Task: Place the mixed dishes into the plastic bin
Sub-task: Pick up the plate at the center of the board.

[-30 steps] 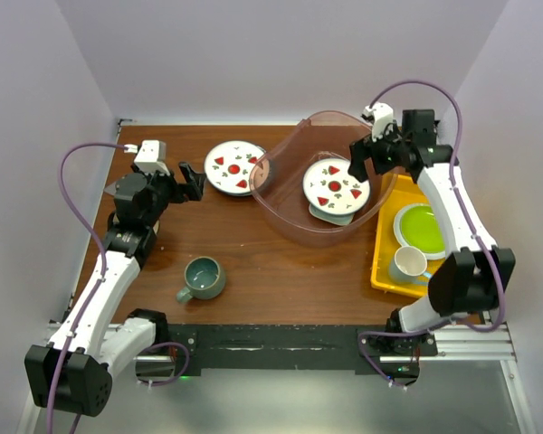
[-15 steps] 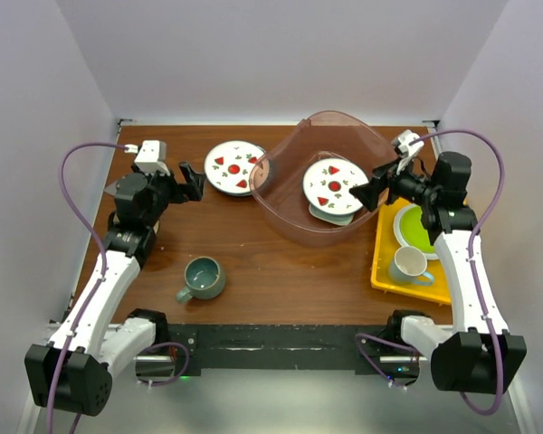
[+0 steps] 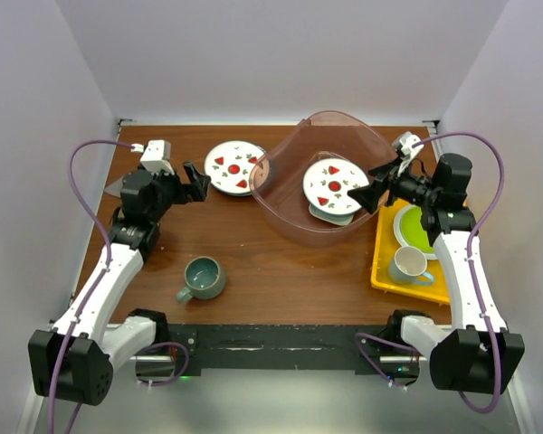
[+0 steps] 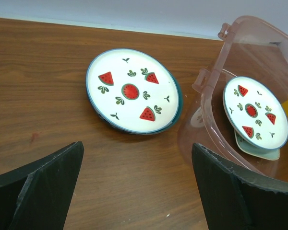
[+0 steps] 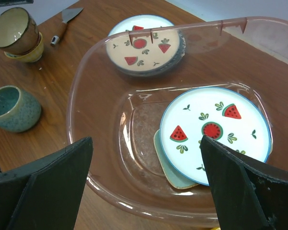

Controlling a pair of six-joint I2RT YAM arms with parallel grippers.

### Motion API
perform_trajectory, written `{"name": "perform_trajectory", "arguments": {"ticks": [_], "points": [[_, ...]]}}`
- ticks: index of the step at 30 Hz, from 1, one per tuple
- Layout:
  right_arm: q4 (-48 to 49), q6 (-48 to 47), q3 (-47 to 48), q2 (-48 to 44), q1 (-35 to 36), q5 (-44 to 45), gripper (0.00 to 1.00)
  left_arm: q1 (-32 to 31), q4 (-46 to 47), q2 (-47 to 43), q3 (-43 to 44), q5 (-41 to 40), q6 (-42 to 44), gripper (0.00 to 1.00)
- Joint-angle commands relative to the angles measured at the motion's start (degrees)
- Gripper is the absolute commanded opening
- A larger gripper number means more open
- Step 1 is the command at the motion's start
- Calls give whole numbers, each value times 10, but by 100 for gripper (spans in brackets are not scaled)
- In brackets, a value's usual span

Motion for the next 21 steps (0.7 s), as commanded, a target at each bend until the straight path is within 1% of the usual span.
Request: {"name": "perform_trajectory", "arguments": {"ticks": [1, 12, 21], "points": [[20, 3, 10, -7, -3, -9, 98, 1, 15, 9, 4, 13, -29, 100], [20, 4, 9, -9, -4, -13, 98, 2, 11, 38, 12, 22, -71, 100], [21, 5, 9, -9, -4, -15, 98, 2, 0, 66, 23, 22, -82, 100]]}}
